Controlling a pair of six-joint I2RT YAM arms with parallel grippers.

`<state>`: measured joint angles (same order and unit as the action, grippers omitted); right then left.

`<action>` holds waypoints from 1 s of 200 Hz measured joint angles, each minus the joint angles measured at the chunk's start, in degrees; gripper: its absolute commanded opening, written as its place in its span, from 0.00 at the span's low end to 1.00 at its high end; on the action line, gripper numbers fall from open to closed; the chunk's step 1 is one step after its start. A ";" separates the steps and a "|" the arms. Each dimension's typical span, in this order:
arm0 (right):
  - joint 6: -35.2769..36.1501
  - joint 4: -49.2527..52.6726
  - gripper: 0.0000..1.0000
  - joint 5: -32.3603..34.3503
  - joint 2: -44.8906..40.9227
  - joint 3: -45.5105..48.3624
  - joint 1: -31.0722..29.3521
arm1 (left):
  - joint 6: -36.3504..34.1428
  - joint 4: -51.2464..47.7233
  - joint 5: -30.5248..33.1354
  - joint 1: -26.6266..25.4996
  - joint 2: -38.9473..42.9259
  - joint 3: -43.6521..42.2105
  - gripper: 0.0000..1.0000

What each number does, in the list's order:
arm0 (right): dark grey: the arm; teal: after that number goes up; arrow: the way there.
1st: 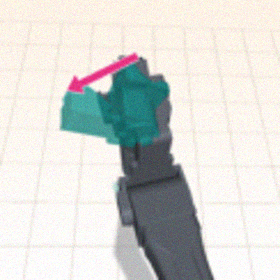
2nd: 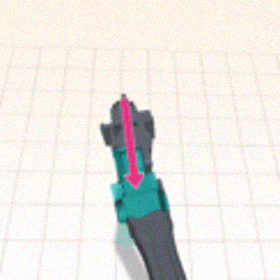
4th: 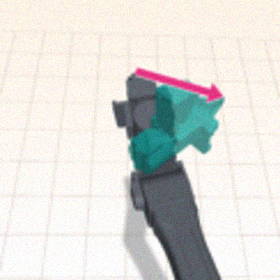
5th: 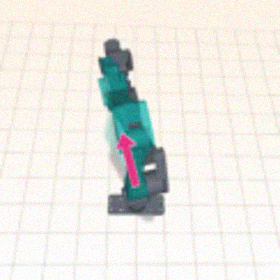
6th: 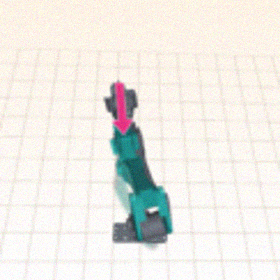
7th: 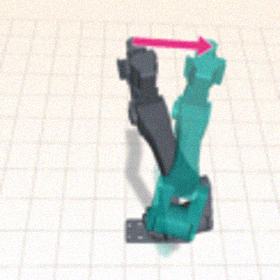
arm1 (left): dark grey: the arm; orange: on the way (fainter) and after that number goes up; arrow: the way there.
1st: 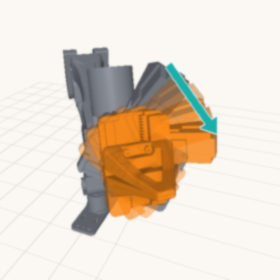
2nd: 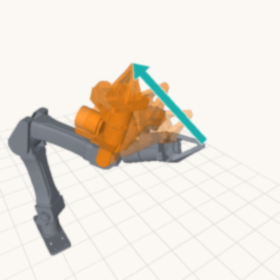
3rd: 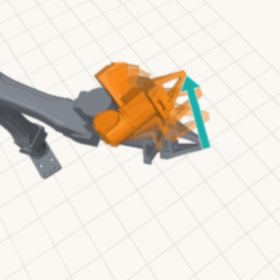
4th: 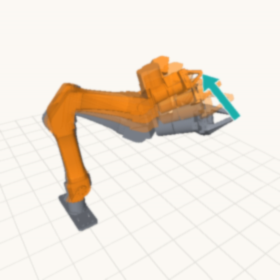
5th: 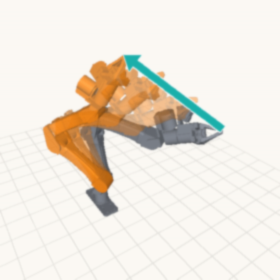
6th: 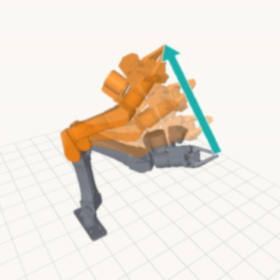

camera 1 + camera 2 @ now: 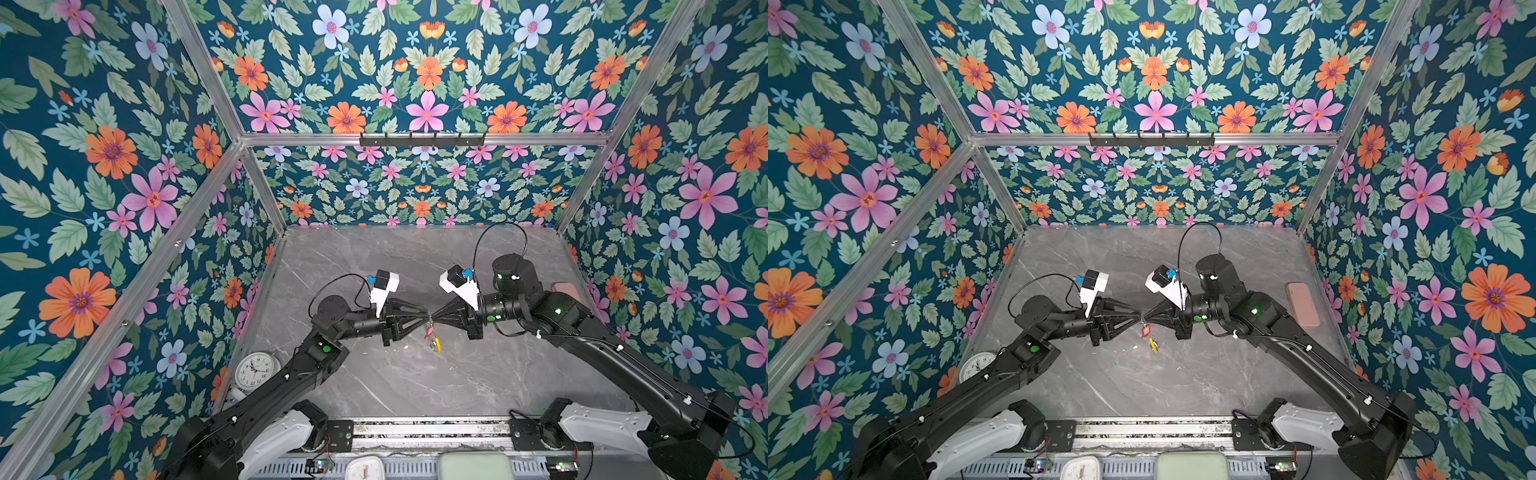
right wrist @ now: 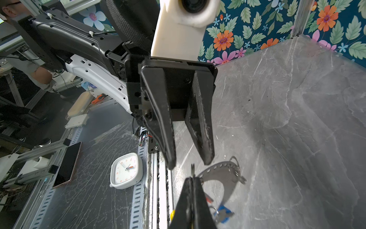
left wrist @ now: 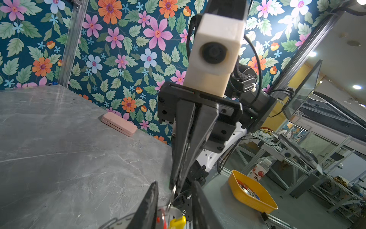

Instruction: Remove the keys from the keyring

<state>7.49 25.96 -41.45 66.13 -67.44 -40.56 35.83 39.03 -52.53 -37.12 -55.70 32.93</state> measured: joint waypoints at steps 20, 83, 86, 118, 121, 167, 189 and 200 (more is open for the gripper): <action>0.00 0.00 0.00 0.28 -0.22 0.00 0.07 | -0.02 -0.04 0.00 0.00 -0.07 0.00 0.32; -0.04 -0.15 0.00 0.76 -0.57 -0.20 0.22 | -0.52 -2.78 0.24 0.00 -1.51 0.76 0.29; -0.04 -0.20 0.00 0.74 -0.55 -0.22 0.22 | -0.50 -2.86 0.22 0.00 -1.53 0.76 0.28; -0.48 -0.48 0.00 0.72 -0.09 -0.31 0.20 | -0.42 -2.58 0.20 -0.04 -1.49 0.76 0.23; -0.50 -0.48 0.00 0.72 -0.04 -0.31 0.20 | -0.42 -2.56 0.15 -0.04 -1.49 0.76 0.22; -1.33 -1.70 0.00 0.50 0.39 -0.33 0.20 | 0.09 -0.87 0.00 -0.13 -1.73 0.76 0.10; -1.70 -2.14 0.00 0.55 0.28 -0.07 0.24 | 0.24 -0.02 -0.13 -0.46 -1.77 0.66 0.06; -2.25 -2.56 0.00 0.61 0.09 0.26 0.22 | 0.57 0.42 0.11 -0.61 -1.66 0.39 0.04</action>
<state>5.23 23.40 -40.84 66.22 -67.18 -40.34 36.40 39.44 -52.42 -37.74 -57.36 33.32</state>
